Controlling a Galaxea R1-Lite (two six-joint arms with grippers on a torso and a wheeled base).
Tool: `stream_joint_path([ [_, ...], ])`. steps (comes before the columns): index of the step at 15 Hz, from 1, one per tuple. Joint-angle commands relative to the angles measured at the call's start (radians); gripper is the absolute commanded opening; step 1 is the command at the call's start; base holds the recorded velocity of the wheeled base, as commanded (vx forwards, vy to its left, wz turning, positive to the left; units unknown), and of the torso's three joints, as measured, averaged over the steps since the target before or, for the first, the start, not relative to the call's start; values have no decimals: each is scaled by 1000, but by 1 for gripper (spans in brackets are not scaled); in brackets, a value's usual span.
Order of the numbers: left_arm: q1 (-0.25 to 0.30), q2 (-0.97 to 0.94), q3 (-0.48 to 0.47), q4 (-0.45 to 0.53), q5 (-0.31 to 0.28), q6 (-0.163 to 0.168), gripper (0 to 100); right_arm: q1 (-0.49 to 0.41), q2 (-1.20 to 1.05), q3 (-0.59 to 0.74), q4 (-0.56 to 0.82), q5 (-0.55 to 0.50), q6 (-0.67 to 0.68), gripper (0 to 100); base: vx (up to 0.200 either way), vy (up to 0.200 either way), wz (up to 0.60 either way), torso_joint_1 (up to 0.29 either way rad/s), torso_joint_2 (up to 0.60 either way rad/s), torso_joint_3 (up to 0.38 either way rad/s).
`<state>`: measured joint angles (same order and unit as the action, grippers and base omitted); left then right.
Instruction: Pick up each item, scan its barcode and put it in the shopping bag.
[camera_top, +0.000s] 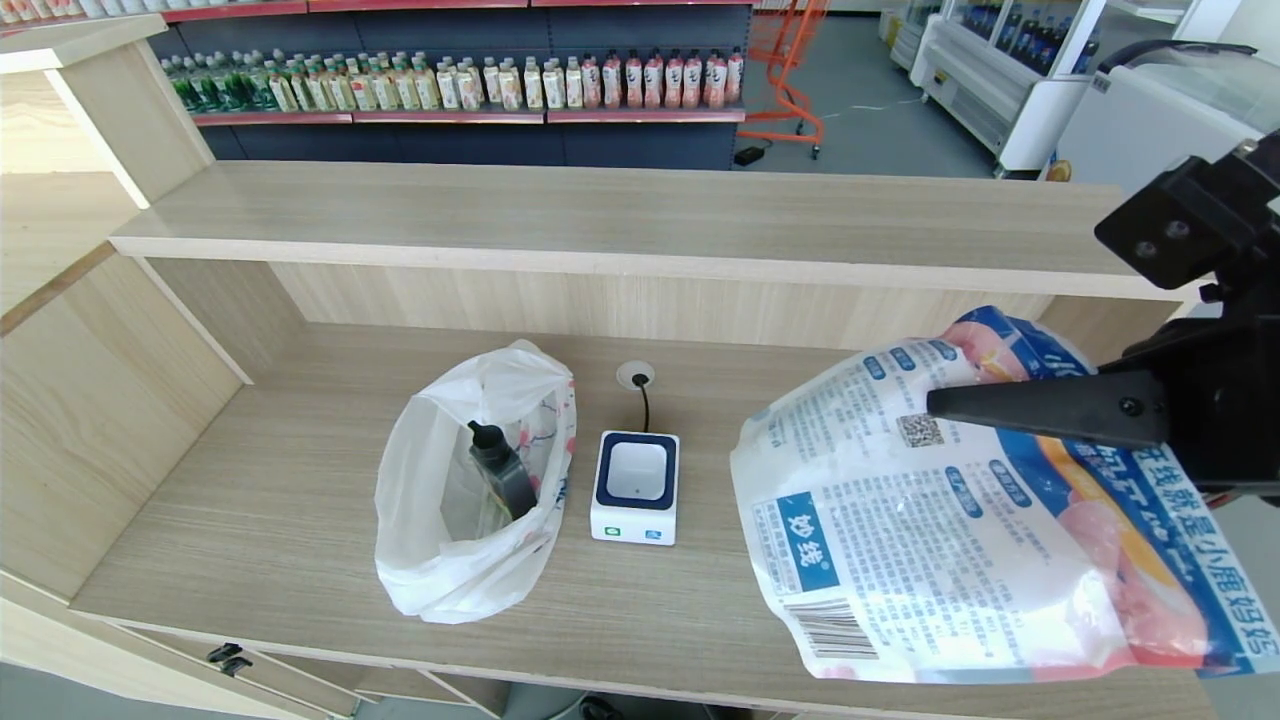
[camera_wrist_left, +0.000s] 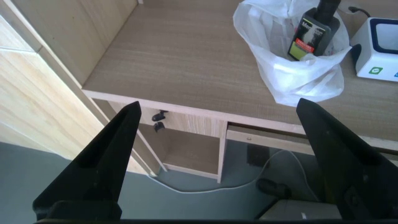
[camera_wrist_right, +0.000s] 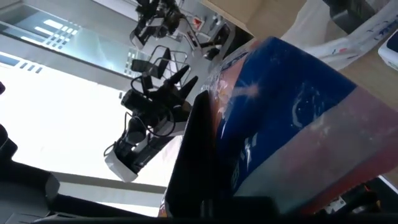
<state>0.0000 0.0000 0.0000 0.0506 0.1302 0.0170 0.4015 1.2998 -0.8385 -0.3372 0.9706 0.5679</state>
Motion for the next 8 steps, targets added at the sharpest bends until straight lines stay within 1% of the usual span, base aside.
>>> stream_joint_path([
  [1, 0, 0, 0, 0, 0, 0, 100, -7, -11, 4, 0, 0, 0, 0, 0, 0, 0, 0, 0, 0],
  [8, 0, 2, 0, 0, 0, 0, 100, -23, -56, 33, -2, -1, -14, 0, 0, 0, 0, 0, 0, 0],
])
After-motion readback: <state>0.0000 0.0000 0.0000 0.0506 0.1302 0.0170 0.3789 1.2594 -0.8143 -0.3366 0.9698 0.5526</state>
